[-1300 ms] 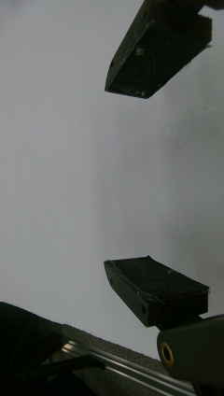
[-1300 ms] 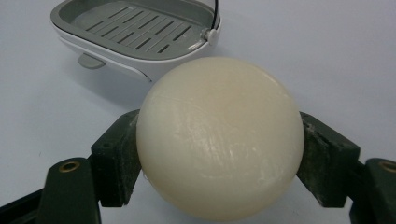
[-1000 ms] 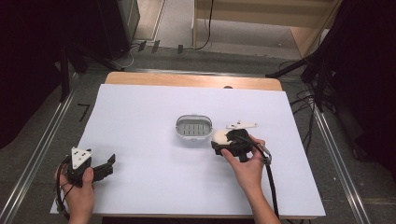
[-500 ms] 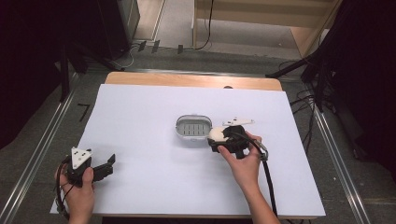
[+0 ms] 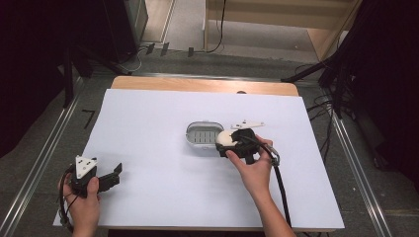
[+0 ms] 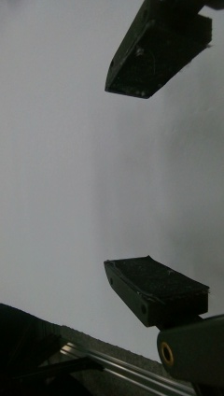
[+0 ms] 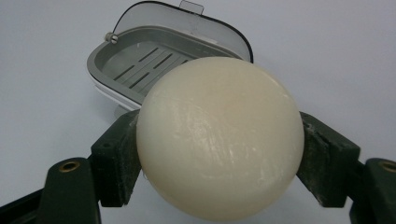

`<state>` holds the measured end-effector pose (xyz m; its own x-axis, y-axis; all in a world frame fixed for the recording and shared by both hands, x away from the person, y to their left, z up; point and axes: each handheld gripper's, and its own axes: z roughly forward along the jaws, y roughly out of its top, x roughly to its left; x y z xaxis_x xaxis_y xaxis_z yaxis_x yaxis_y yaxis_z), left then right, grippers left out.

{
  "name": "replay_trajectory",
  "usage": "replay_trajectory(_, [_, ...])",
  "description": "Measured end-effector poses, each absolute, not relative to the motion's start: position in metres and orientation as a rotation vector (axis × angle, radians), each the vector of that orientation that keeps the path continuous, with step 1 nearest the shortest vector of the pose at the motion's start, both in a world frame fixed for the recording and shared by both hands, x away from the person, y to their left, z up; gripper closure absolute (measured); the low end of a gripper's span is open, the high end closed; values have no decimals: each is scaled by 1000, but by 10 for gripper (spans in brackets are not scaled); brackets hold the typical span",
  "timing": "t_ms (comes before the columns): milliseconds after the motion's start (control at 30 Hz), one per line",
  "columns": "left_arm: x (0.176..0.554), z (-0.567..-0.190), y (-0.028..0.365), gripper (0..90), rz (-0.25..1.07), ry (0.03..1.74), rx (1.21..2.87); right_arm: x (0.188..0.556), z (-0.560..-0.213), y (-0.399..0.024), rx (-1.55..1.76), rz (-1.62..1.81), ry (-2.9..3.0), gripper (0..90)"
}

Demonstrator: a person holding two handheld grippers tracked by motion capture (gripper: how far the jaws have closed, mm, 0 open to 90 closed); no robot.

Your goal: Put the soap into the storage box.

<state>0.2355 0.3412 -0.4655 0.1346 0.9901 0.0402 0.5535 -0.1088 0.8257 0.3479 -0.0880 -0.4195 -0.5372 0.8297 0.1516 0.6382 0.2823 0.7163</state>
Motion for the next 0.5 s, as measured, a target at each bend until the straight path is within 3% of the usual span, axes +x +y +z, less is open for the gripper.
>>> replay_trajectory(500, [235, -465, 341, 135, 833, 1494, 1752, 354, -414, -75, 1332, 1118, 2312, 252])
